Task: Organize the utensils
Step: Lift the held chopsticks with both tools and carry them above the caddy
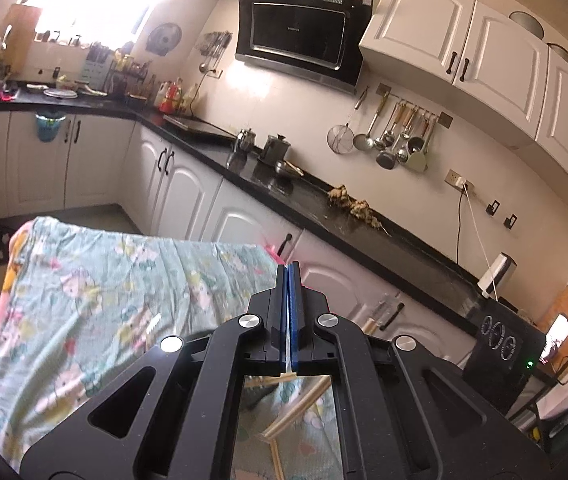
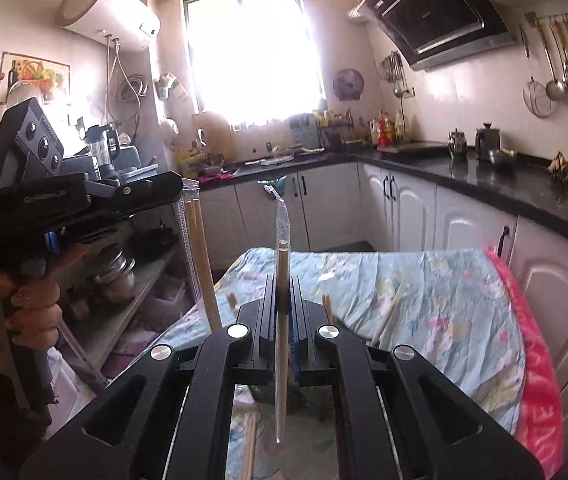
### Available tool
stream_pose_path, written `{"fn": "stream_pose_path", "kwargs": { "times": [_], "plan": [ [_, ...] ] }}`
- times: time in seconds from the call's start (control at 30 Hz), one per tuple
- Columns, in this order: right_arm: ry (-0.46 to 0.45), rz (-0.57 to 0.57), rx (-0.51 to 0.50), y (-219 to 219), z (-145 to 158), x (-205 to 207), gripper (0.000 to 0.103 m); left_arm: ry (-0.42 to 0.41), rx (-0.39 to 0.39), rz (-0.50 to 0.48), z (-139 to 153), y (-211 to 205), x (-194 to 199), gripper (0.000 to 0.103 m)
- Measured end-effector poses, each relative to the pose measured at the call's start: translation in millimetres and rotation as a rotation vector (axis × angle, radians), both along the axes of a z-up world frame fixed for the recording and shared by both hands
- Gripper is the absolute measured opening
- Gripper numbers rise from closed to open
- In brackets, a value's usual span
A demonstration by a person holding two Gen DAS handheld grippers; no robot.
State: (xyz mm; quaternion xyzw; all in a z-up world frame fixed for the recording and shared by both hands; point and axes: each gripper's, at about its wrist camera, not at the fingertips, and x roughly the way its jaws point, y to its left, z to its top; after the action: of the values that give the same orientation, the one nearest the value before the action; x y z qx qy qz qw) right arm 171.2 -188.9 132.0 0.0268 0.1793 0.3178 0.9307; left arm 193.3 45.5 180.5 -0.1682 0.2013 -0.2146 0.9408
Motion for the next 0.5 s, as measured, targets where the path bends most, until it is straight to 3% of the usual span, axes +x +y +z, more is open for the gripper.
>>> {"fn": "stream_pose_path", "kwargs": {
  "times": [0.5],
  "plan": [
    [-0.076, -0.051, 0.008, -1, 32, 28, 0.006, -0.029, -0.017, 0.006, 20, -7, 39, 0.0]
  ]
}}
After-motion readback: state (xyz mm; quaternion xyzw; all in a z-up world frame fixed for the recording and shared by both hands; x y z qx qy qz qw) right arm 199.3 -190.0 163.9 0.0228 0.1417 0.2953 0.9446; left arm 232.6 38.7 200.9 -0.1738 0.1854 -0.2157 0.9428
